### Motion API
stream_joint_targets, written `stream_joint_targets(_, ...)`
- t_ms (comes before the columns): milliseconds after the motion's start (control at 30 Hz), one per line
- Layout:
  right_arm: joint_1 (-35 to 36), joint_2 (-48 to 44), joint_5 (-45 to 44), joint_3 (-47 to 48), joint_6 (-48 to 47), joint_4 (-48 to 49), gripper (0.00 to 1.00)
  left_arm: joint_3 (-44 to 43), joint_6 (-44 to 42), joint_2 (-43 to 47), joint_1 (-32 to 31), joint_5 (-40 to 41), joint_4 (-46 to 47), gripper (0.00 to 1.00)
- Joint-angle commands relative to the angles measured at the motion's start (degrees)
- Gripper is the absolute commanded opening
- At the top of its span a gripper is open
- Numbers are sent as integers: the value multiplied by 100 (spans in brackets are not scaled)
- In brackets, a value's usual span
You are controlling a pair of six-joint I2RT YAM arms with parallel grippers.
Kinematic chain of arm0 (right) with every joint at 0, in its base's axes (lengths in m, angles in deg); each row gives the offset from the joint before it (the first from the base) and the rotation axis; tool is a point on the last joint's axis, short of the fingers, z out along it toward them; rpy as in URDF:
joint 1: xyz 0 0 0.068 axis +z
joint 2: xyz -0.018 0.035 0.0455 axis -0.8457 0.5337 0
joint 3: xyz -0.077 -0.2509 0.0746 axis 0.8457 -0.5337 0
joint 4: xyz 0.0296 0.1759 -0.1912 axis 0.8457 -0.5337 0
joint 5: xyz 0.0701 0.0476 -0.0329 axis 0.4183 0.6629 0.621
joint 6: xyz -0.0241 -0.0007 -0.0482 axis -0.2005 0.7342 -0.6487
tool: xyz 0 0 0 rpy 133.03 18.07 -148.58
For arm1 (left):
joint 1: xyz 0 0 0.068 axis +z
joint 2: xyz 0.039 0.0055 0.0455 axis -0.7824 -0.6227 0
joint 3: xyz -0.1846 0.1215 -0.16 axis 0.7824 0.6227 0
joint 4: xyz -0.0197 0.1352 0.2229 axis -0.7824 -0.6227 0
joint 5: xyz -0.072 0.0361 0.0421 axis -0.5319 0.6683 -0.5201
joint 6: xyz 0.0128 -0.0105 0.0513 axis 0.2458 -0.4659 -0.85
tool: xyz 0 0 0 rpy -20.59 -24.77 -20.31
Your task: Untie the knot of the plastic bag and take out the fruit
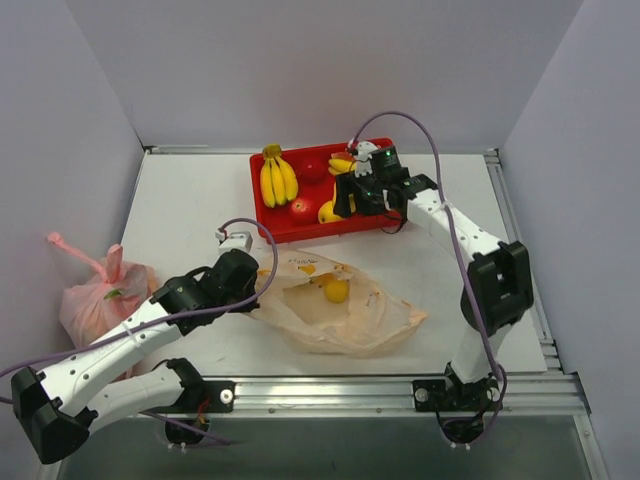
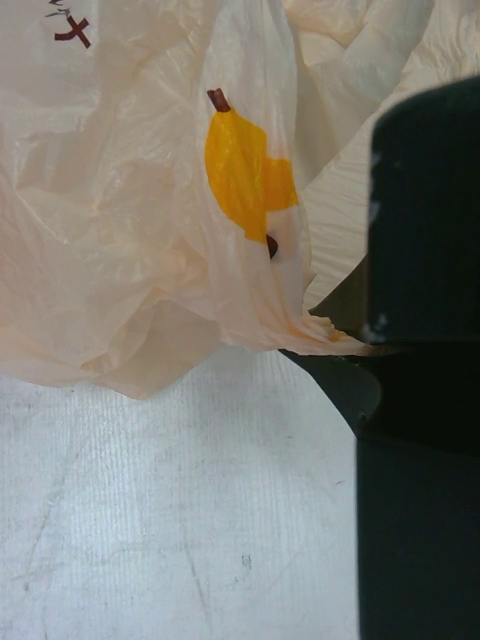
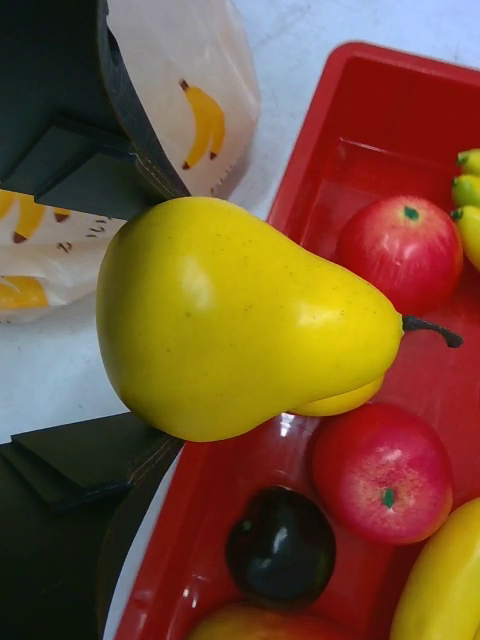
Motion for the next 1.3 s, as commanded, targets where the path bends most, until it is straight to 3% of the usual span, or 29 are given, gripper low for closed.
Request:
stream_joint_targets(0, -45, 539, 47, 931, -89, 89, 17, 6, 24, 32, 27, -81, -26, 0)
stream_joint_targets(33, -45, 698, 74, 1134, -89, 89, 20, 6, 15, 32, 36, -81, -9, 0)
stream_joint_targets(100, -45, 1102, 91, 1434, -36, 124, 41, 15, -3, 6, 36, -81, 26, 0)
stream_joint_targets(133, -45, 1225, 100, 1731, 16, 133, 53, 15, -20, -3, 36, -72, 44, 0)
stream_joint_targets(167, -45, 1409, 74, 1873, 52, 133, 84, 6, -29, -12, 36, -72, 70, 0)
stream_joint_targets(233, -36, 1508, 48, 2120, 174, 116, 100, 6, -46, -21, 36, -90, 105, 0)
stream_joint_targets(333, 8, 1289, 127, 2016, 219, 90, 100, -20, -64, -38, 36, -116, 141, 0)
stream_joint_targets(600, 429, -327, -74, 506, 201, -113, 99, -187, -117, -223, 27, -169, 194, 0)
stream_joint_targets(967, 2335, -3068, -681, -2290, 1844, -148, 89, -346, 129, -372, 9, -125, 193, 0)
stream_joint_targets(1267, 2671, -2931, -839, -2977, 2531, -95, 89, -451, 235, -443, 9, -186, 193, 0)
